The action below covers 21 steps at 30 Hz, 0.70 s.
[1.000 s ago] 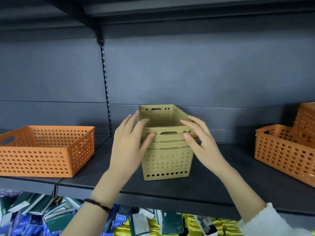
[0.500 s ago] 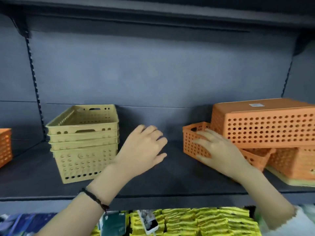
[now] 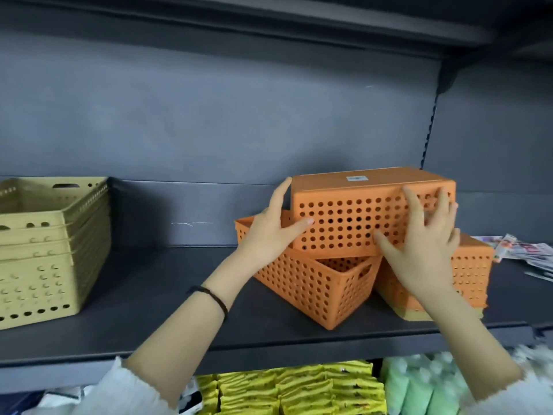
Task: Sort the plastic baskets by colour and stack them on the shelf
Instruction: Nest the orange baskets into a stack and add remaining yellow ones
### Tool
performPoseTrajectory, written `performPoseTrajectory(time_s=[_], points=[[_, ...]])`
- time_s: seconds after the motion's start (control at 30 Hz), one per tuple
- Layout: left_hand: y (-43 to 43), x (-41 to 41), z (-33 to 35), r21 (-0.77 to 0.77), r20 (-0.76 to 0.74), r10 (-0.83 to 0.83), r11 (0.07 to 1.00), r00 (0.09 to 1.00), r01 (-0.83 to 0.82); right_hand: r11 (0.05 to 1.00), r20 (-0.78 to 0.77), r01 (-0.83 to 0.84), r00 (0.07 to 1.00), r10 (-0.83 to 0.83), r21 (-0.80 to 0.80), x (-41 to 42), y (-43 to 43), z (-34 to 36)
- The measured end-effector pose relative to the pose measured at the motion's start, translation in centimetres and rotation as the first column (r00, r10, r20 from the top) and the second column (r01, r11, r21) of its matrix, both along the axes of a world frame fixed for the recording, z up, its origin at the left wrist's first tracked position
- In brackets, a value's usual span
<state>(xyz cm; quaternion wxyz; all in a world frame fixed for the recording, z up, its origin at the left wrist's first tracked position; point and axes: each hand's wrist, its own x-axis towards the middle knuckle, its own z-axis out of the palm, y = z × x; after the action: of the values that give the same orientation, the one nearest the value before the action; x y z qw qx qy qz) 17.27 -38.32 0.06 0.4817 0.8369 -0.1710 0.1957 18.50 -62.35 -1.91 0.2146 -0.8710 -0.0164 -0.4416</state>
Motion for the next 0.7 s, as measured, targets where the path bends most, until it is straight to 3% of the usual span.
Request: performPoseTrajectory(time_s=[0.17,0.37,0.47,0.53,0.6,0.67,0.7], points=[[-0.8,1.7,-0.1,-0.135,-0.005,-0.078,0.988,0.997,0.076,0.945,0.037,-0.075,0.997,0.067,0.319,1.2,-1.9,0.3],[0.1,2.4,-0.6,-0.283,0.039,0.010,0.959,0.999,0.001,0.890,0.172,-0.295,0.953,0.249,0.346,1.7,-2.1,0.4],[1.0,1.9,-1.1,-0.474,0.019,0.009,0.880,1.000,0.001,0.842,0.285,-0.379,0.916,0.283,0.384,1.8,-0.8,1.5],[1.1,1.3,-1.2,-0.617,-0.018,-0.017,0.787,1.000,0.003,0.757,0.349,-0.445,0.887,0.301,0.479,1.7,1.0,2.3],[1.1,0.8,-1.2,-0.731,-0.062,-0.083,0.683,0.995,0.011,0.577,0.334,-0.549,0.833,0.441,0.605,1.0,3.2,2.9],[0.8,0.4,-1.1,-0.822,-0.086,-0.154,0.570,0.984,0.017,0.417,0.214,-0.582,0.725,0.655,0.698,-0.1,5.3,3.4],[0.6,0.2,-1.0,-0.859,-0.099,-0.187,0.512,0.977,0.012,0.401,0.116,-0.597,0.643,0.757,0.695,-0.5,6.2,3.4]])
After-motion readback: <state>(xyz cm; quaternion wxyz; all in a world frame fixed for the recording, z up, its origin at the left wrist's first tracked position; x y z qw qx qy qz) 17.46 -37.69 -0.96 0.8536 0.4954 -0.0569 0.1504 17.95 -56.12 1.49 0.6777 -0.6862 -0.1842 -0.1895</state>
